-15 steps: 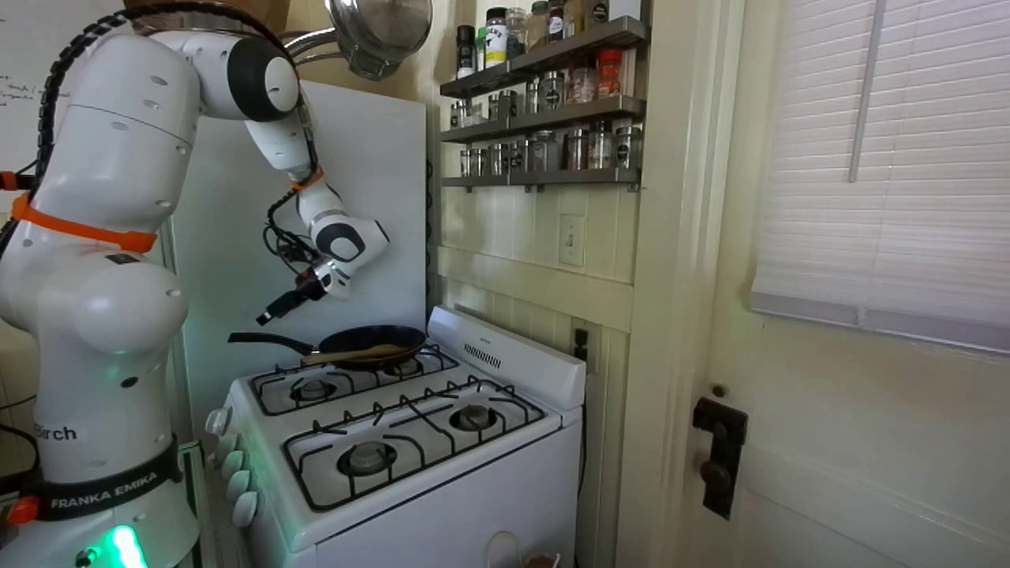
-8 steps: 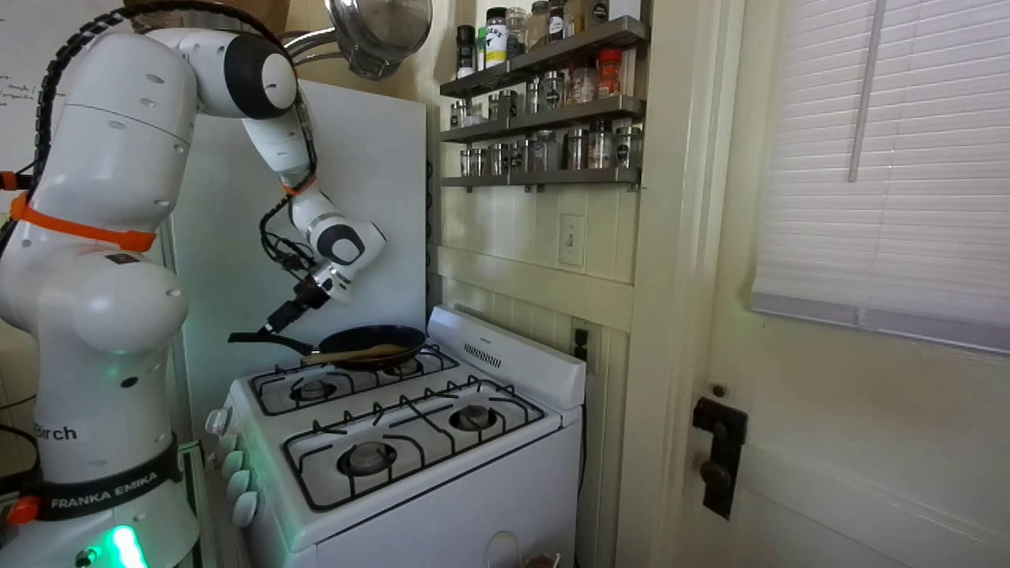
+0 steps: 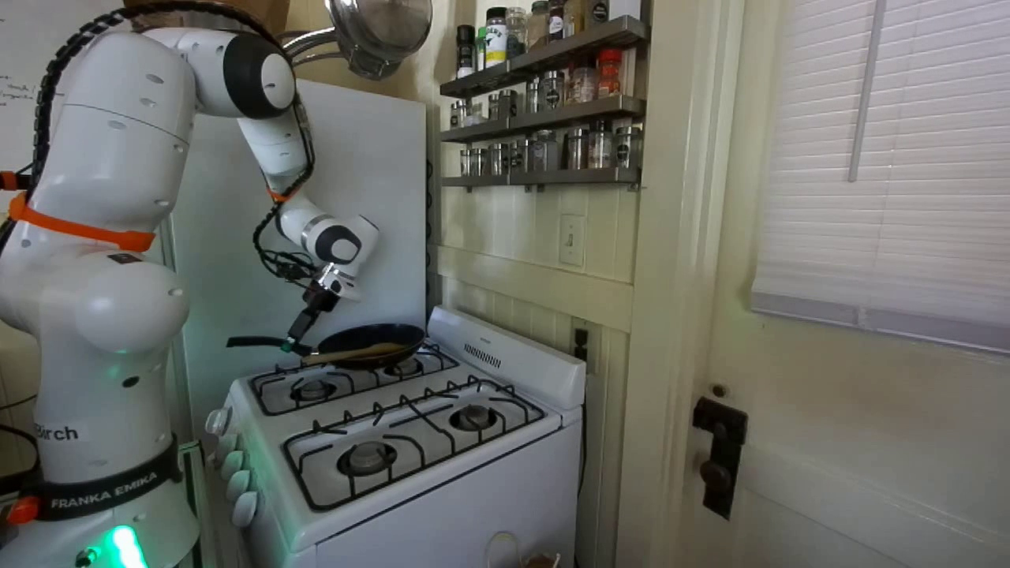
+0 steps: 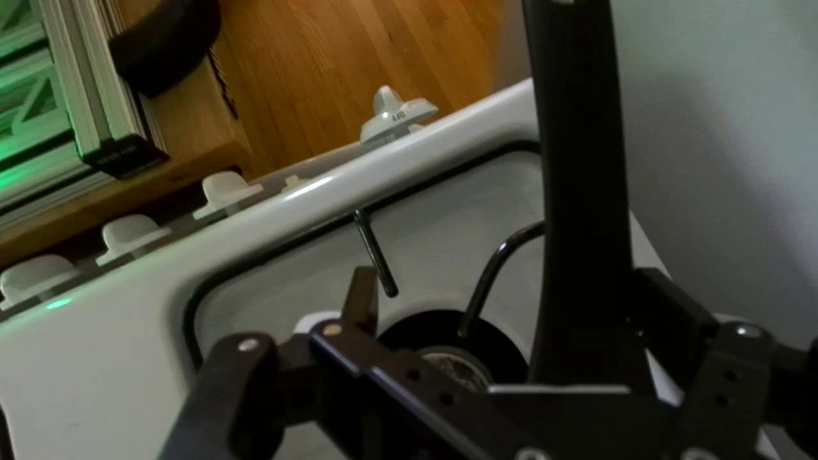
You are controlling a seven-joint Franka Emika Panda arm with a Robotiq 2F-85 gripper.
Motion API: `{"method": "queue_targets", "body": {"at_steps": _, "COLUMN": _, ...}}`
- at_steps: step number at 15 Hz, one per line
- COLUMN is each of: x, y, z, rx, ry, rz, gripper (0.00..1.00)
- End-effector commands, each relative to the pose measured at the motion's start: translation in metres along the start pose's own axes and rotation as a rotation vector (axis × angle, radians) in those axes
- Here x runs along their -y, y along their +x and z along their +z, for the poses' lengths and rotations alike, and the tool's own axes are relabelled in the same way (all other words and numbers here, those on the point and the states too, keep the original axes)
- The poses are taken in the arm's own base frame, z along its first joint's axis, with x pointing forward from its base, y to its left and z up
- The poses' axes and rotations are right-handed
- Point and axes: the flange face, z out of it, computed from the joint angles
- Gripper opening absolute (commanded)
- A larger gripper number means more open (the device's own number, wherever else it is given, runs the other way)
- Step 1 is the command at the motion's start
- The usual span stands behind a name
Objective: Move the black pan to the right
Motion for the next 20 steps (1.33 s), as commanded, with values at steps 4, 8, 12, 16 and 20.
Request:
{"method": "queue_targets", "body": {"at_steps": 4, "x": 0.009, "y": -0.005, "z": 0.0, "rx": -0.14, "ry": 0.094, "rz": -0.083, "gripper": 1.0}}
{"method": "queue_targets", "body": {"at_steps": 8, "x": 0.023, "y": -0.012, "z": 0.002, "rx": -0.147, "ry": 0.164, "rz": -0.124, "gripper": 1.0}}
{"method": "queue_targets", "body": {"at_steps": 12, "x": 0.03, "y": -0.021, "z": 0.008, "rx": -0.095, "ry": 0.231, "rz": -0.137, "gripper": 1.0}}
{"method": "queue_targets", "body": {"at_steps": 16, "x": 0.03, "y": -0.032, "z": 0.01, "rx": -0.038, "ry": 0.27, "rz": -0.117, "gripper": 1.0}}
{"method": "queue_targets", "body": {"at_steps": 20, "x": 0.028, "y": -0.039, "z": 0.011, "rx": 0.014, "ry": 0.298, "rz": -0.067, "gripper": 1.0}}
